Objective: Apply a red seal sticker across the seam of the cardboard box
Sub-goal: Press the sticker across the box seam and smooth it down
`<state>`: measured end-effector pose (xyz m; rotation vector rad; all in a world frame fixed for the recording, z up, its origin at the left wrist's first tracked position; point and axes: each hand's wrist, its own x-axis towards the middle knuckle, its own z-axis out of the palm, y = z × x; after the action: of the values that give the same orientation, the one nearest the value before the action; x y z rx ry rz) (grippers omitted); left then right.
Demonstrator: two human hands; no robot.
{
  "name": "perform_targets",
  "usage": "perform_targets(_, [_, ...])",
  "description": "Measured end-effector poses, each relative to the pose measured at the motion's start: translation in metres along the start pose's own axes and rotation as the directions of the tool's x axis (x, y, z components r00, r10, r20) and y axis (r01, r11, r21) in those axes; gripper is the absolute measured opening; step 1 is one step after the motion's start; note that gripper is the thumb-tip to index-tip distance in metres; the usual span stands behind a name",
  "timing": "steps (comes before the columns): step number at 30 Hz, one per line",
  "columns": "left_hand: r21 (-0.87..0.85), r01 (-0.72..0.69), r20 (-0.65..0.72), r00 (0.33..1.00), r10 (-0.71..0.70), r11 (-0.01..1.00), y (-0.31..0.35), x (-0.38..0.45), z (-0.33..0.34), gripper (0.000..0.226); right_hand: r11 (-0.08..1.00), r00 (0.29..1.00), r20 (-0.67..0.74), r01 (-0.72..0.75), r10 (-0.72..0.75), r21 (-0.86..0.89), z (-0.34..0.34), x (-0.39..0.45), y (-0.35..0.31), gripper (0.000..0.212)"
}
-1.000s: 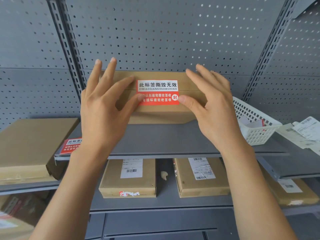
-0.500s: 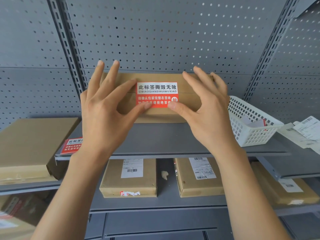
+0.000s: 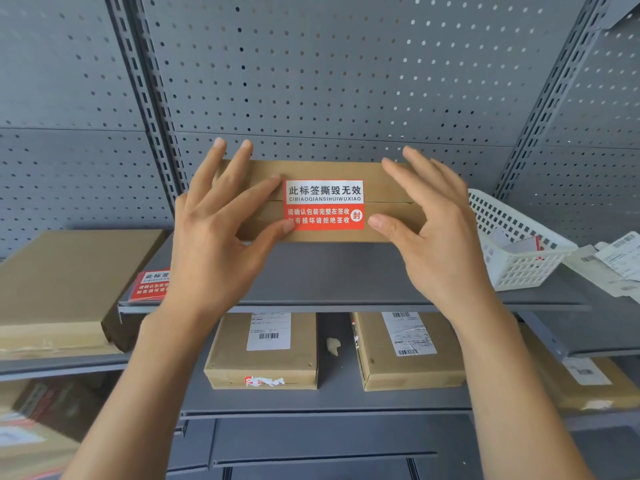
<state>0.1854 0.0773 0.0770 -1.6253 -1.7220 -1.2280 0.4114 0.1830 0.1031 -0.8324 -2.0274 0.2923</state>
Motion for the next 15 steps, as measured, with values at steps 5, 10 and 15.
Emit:
perform_targets(5, [-0.024,0.033,0.021,0.999,-0.032,0.999,-0.001,-0.014,0.008,0.052,0.998,1.000,-0.007,-0.006,0.005,-0.070,0.012,-0.012,0.004,0.074])
perform_targets(10, [-0.023,0.036,0.051,0.998,-0.035,0.999,-0.007,-0.031,0.015,0.049,0.994,1.000,-0.010,-0.015,0.014,-0.104,0.025,-0.027,0.012,0.069])
perform_targets(15, [-0.034,0.036,0.073,0.997,-0.033,0.999,-0.016,-0.050,0.022,0.048,0.992,1.000,-0.016,-0.015,0.014,-0.127,0.037,-0.040,0.017,0.067])
